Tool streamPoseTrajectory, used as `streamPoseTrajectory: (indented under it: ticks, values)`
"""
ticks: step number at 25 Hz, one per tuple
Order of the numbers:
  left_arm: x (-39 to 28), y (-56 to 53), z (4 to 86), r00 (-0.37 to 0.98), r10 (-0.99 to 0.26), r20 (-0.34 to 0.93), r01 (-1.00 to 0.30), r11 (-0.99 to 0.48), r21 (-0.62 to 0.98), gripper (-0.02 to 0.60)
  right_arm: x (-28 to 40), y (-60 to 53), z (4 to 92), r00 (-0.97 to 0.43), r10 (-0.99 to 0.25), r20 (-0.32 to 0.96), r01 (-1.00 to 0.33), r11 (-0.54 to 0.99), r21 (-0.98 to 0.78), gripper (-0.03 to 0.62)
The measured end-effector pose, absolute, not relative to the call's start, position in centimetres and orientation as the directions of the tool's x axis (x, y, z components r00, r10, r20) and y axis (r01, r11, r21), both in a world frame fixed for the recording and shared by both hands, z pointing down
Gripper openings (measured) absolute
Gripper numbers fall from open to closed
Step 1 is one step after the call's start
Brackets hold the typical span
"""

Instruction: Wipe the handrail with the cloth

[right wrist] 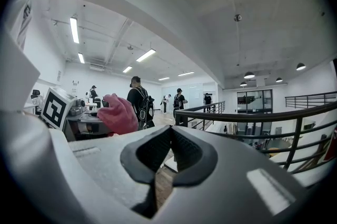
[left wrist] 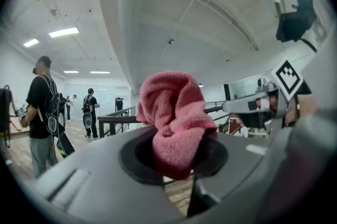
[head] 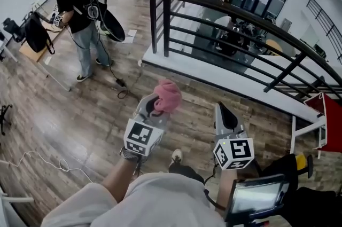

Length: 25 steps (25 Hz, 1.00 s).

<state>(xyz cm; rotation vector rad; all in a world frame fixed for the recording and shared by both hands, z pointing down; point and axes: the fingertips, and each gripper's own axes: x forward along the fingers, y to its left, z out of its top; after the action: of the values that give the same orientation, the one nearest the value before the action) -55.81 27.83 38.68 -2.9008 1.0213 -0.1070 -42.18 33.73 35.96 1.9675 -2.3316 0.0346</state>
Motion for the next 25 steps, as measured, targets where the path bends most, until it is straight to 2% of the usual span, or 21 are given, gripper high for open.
streamPoseTrajectory:
  ticks: [14,25]
  values:
    - [-50.1,23.6,37.7,0.737,-0.675,0.033,-0.672,-0.737,-0.073,0.095,-35.3,28.4,35.3,-0.183,-0.980,0.072,-0.983,0.184,0.005,0.002]
    - [-48.4,20.9,38.2,0.729,-0.680,0.072,-0.675,-0.733,-0.086,0.095,-34.3,24.7,36.0,-0.242,-0.967,0.081,-0.970,0.240,-0.033,0.002]
